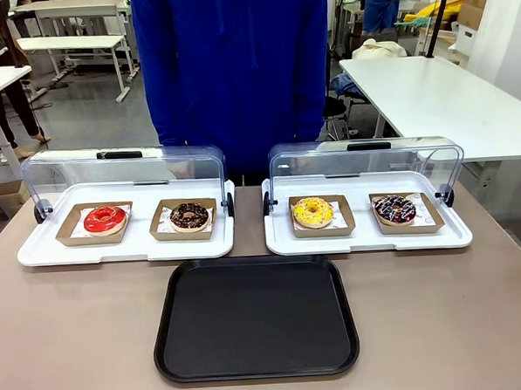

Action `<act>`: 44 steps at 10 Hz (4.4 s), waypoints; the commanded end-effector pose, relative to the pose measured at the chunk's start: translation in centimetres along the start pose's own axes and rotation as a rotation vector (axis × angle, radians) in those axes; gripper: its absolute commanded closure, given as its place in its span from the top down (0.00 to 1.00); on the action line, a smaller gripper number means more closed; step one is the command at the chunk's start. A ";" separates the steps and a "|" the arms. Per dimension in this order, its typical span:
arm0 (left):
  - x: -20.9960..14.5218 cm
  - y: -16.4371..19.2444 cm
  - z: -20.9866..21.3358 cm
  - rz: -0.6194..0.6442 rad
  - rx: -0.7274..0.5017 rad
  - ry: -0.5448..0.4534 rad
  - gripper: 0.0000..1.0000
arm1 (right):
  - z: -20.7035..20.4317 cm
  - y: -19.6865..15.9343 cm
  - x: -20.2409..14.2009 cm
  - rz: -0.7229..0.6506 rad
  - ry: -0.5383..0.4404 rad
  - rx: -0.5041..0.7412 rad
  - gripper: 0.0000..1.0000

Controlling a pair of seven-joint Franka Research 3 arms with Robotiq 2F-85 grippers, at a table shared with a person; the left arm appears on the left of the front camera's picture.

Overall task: Move the third donut from the left to the tray.
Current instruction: Pick up the Paper togo box containing the Donut indicated by the person and place it on the Handle tray.

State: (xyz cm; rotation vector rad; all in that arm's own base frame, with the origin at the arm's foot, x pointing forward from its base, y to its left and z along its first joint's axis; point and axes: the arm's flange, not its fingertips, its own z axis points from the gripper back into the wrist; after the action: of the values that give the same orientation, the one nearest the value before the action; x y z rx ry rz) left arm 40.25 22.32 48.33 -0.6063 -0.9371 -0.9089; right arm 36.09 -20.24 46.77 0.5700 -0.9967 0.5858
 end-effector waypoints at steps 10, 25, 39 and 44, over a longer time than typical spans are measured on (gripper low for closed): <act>0.2 -0.2 0.1 0.004 -0.008 0.002 1.00 | -0.1 -0.3 0.2 0.024 -0.030 0.001 1.00; 0.2 -0.2 0.1 0.004 -0.008 0.002 1.00 | -0.1 -0.3 0.2 0.024 -0.030 0.001 1.00; 0.2 -0.2 0.1 0.004 -0.008 0.002 1.00 | -0.1 -0.3 0.2 0.024 -0.030 0.001 1.00; 0.2 -0.2 0.1 0.004 -0.008 0.002 1.00 | -0.1 -0.3 0.2 0.024 -0.030 0.001 1.00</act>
State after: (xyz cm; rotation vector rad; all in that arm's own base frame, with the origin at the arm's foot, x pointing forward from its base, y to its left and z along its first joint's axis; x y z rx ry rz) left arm 40.25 22.33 48.33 -0.6062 -0.9372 -0.9088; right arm 36.10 -20.26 46.74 0.5699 -0.9961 0.5857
